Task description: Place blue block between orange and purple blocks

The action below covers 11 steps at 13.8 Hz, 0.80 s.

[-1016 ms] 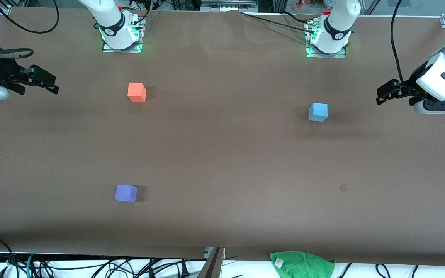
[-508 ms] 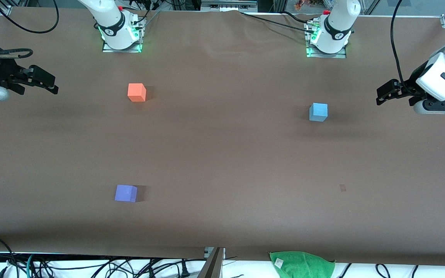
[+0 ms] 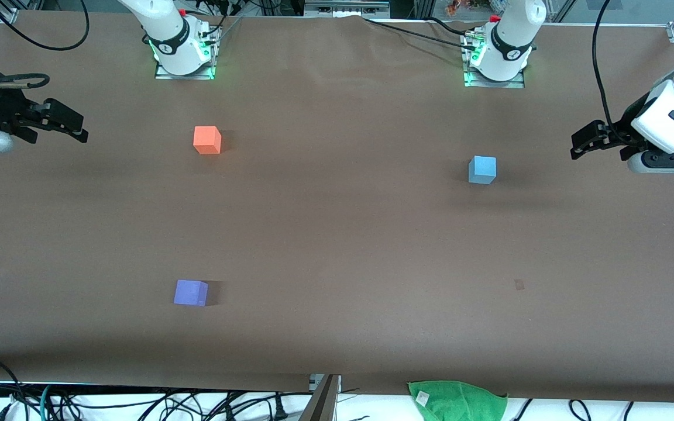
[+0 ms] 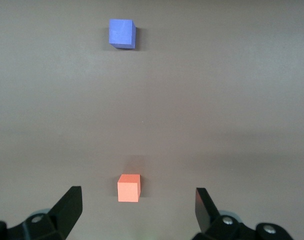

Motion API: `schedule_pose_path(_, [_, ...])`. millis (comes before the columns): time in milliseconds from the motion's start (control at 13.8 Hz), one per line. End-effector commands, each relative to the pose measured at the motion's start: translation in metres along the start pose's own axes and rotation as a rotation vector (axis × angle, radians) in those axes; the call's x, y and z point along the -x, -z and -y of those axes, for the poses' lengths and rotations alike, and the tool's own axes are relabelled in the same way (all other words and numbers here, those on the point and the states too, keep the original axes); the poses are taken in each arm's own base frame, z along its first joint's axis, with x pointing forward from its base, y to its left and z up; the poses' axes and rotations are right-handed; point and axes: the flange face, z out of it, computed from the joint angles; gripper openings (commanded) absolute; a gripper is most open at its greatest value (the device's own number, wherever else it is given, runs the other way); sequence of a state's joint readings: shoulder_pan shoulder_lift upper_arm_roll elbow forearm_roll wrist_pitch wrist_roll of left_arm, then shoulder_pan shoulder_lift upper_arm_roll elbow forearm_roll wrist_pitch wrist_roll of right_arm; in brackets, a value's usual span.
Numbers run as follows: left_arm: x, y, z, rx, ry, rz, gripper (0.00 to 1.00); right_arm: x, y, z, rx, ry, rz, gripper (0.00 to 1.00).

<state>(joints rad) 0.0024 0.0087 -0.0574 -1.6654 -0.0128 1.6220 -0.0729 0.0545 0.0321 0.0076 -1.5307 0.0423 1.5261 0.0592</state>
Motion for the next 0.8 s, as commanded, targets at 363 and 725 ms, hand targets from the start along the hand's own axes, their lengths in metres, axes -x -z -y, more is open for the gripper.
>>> schedule_pose_path(363, [-0.0024,0.0056,0.0012,0.012,-0.015,0.01,1.0,0.0015,0.0057,-0.0036,0.007,0.014,0.001,1.0])
schedule_pose_path(725, [0.0021,0.0025,0.0006,0.01,-0.016,0.047,1.0,0.0014,0.0058,-0.0053,0.007,0.011,0.001,1.0])
